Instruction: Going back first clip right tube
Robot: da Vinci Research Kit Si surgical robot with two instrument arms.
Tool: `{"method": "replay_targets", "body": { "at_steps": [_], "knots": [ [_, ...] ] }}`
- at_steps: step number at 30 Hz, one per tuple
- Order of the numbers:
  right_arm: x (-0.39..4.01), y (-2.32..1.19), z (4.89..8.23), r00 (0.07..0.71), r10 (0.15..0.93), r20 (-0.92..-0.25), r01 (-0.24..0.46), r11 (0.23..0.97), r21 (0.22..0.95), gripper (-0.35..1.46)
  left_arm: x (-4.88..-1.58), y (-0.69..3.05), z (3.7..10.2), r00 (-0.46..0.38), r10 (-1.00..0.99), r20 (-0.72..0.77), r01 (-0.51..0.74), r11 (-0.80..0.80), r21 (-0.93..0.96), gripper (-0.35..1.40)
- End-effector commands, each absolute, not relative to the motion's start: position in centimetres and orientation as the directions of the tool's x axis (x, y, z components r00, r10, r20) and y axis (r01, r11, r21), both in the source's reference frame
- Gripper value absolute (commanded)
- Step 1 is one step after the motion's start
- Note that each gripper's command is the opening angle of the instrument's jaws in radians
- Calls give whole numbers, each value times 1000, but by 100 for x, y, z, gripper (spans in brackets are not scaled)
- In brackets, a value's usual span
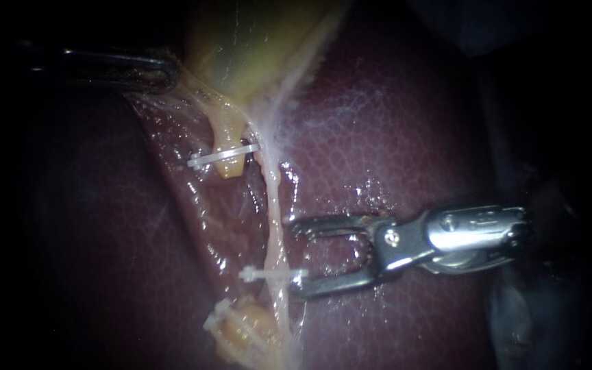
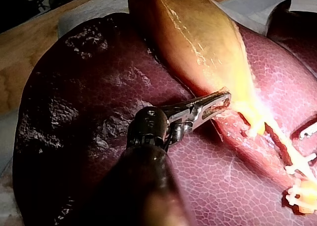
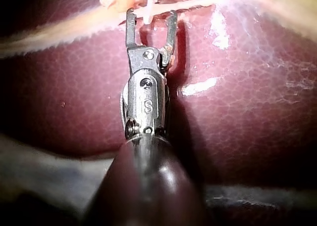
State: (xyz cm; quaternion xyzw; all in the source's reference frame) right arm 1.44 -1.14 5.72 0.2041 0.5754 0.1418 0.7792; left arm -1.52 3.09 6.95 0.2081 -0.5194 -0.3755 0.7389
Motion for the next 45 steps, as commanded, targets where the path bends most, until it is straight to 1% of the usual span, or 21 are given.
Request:
{"method": "replay_targets", "body": {
  "at_steps": [1, 4, 7, 11, 13, 16, 19, 24, 31, 45],
  "knots": [
    [140, -110, 567, 299, 443, -845, 14, 884, 468, 50, -152, 309, 695, 179, -771, 611, 338, 631, 698, -35],
    [127, -100, 553, 300, 419, -857, 8, 897, 441, 50, -152, 309, 696, 179, -771, 611, 338, 632, 698, -35],
    [114, -93, 545, 303, 389, -870, 18, 910, 414, 50, -152, 309, 697, 179, -771, 611, 338, 632, 698, -35],
    [101, -85, 541, 329, 361, -873, 34, 919, 393, 49, -154, 308, 698, 178, -770, 612, 339, 632, 696, -35],
    [97, -82, 539, 353, 345, -870, 44, 922, 384, 48, -154, 307, 698, 178, -770, 613, 340, 633, 696, -35],
    [96, -79, 539, 385, 337, -859, 51, 922, 385, 48, -155, 306, 699, 179, -770, 613, 338, 633, 697, -35],
    [97, -79, 539, 397, 333, -855, 57, 921, 386, 48, -159, 303, 702, 180, -768, 614, 335, 635, 696, -35],
    [96, -79, 539, 403, 332, -853, 58, 921, 386, 48, -174, 288, 715, 193, -763, 617, 321, 644, 695, -35],
    [96, -78, 538, 457, 313, -832, 70, 920, 385, 48, -192, 278, 732, 203, -768, 607, 312, 638, 704, -35],
    [96, -73, 535, 457, 306, -835, 71, 923, 378, 49, -196, 277, 740, 207, -770, 604, 306, 637, 708, -35]
  ]
}}
